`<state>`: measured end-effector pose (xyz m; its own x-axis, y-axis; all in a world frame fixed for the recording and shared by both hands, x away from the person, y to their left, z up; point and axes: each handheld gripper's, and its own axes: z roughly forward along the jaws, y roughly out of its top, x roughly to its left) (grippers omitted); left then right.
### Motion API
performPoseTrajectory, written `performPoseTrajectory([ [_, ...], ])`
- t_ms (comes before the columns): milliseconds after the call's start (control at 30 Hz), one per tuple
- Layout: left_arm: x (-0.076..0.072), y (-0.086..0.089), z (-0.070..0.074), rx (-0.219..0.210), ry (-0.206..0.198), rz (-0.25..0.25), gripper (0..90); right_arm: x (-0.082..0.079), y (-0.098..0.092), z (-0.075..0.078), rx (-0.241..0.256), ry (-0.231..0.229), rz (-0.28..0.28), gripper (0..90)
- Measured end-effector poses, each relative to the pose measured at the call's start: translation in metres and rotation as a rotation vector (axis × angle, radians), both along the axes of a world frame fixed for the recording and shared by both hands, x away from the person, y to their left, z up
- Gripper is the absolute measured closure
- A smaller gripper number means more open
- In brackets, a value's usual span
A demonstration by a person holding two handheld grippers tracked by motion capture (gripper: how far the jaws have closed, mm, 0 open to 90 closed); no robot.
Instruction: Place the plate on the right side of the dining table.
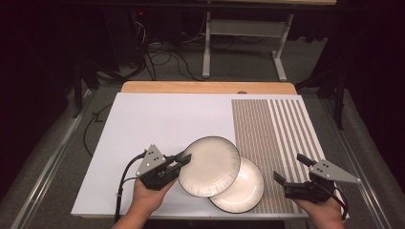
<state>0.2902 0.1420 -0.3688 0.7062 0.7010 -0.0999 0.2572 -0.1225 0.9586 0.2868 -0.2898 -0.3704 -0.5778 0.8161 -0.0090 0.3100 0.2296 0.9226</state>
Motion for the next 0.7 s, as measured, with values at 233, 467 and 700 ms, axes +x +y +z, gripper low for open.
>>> performPoseTrajectory([
  [233,-0.001,0.000,-0.001,0.001,-0.007,0.000,79.6,-0.003,0.005,0.003,0.015,-0.009,0.021,0.7],
  [467,-0.002,0.001,-0.001,0.000,-0.017,0.001,79.6,-0.001,0.025,0.009,0.035,-0.006,0.081,0.8],
  [700,-0.002,0.002,-0.003,-0.005,-0.014,0.002,79.3,0.013,0.055,0.010,0.037,0.036,0.151,2.7],
])
